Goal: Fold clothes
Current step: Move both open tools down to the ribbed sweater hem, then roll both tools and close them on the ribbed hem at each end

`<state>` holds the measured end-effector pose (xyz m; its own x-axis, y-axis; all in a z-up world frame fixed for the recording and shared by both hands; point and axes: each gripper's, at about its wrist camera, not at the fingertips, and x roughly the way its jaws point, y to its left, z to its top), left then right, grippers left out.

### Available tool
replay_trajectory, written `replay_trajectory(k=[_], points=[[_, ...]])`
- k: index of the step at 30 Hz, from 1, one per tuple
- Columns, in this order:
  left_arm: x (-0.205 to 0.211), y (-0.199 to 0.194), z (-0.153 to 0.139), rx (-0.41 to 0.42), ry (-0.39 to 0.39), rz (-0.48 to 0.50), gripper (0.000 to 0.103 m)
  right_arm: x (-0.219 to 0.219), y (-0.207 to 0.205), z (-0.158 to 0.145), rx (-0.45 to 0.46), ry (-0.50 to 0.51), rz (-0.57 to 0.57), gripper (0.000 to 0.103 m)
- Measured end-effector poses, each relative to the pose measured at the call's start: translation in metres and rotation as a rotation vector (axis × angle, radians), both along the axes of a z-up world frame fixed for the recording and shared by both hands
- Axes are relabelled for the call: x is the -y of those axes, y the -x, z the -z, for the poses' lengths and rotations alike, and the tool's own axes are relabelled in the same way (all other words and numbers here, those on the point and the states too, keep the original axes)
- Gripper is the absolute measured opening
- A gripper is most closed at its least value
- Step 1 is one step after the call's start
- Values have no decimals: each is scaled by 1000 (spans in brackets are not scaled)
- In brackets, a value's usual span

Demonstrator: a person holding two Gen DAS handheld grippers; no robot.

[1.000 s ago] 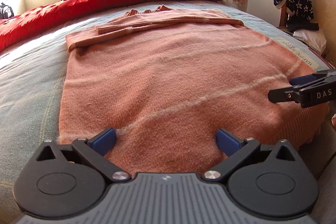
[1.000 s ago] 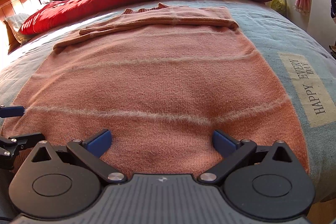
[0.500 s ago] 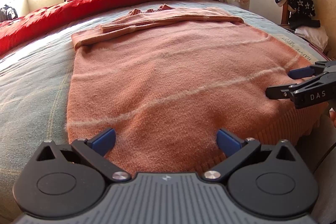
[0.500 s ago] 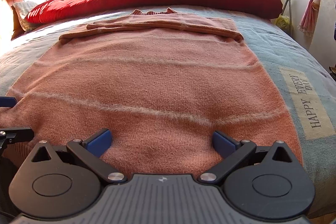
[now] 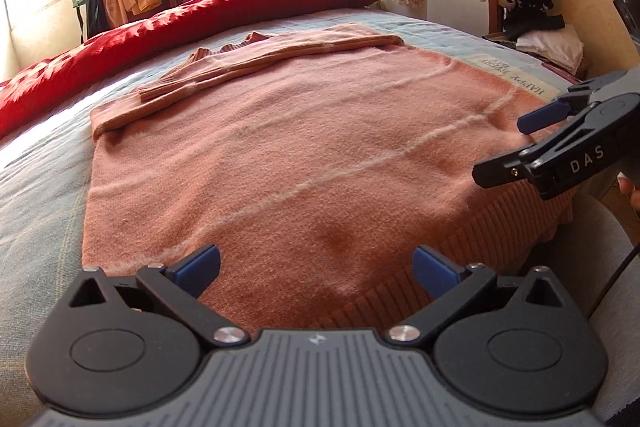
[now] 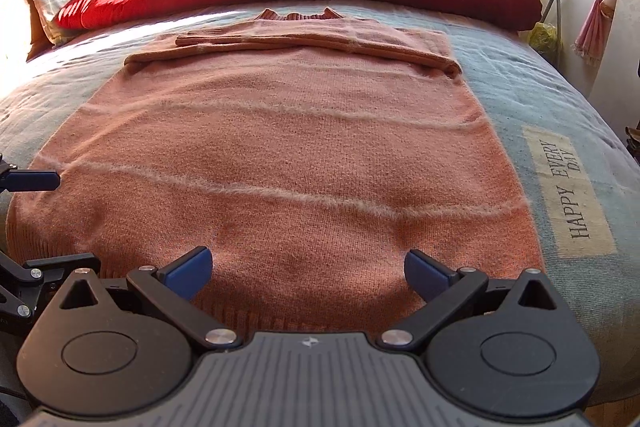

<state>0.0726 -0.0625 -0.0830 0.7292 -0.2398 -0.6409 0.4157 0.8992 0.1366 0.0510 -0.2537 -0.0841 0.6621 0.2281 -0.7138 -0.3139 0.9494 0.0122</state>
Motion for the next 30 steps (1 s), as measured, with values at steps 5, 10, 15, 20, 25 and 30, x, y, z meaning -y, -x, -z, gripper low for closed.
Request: replay_trajectory(k=[5,10,15,20,25,30], points=[[11,18,11,174,-243,108,102,-2,5,-10,22,119,-74,103],[12,48,27,345,-483,288,102,-3,8,-22,39,184,-148,103],[25,66,51,352,-603,397,102,-10,13,-19,12,167,-202,103],[41,68,67,323,-592,420,102,-18,23,-9,-3,166,-233,103],[54,63,86,357,-624,408,102,-9,31,-8,-10,126,-217,103],[66,64,103,492,-750,428,102,5,38,-15,1,99,-189,103]])
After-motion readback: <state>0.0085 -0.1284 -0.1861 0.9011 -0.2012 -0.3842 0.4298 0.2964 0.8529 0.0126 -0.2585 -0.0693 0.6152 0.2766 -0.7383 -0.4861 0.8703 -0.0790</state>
